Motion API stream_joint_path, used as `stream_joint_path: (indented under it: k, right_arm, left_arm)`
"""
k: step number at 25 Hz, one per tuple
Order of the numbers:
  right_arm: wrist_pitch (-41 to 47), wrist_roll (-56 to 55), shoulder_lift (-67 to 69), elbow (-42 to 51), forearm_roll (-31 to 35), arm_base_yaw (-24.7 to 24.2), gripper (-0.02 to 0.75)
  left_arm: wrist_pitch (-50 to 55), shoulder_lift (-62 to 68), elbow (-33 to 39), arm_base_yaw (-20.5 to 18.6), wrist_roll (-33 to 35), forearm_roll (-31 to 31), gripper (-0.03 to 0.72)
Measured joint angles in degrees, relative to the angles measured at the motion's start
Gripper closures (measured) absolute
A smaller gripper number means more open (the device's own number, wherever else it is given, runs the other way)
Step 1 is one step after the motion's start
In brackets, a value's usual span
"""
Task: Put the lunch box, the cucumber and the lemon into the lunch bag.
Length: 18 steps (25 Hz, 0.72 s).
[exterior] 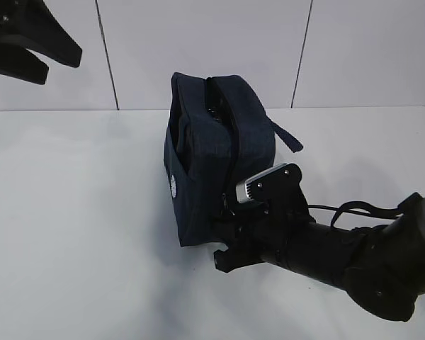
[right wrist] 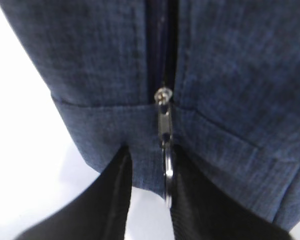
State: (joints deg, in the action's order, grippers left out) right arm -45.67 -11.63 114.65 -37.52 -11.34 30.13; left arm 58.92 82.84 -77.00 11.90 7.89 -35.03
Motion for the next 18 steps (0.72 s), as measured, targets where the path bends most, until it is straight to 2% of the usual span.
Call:
stream_joint_path:
  k: [13,14,17,18]
  right_arm:
    - [-0.4,0.0,0.0,0.0,0.1,0.0,0.540]
    - [-0.5,0.0,0.0,0.0,0.1,0.0,0.561]
    - [-0.6,0.0,0.0,0.0,0.5,0.0,0.706]
    - [-0.8,0.0,0.0,0.0,0.6,0.0,0.729]
  left_arm:
    - [0.0,0.0,0.0,0.0,0.0,0.1,0.256]
    - [0.0,0.0,0.0,0.0,0.0,0.1,0.256]
    - [0.0,0.0,0.0,0.0,0.0,0.1,0.256]
    - [0.0,0.0,0.0,0.0,0.0,0.1,0.256]
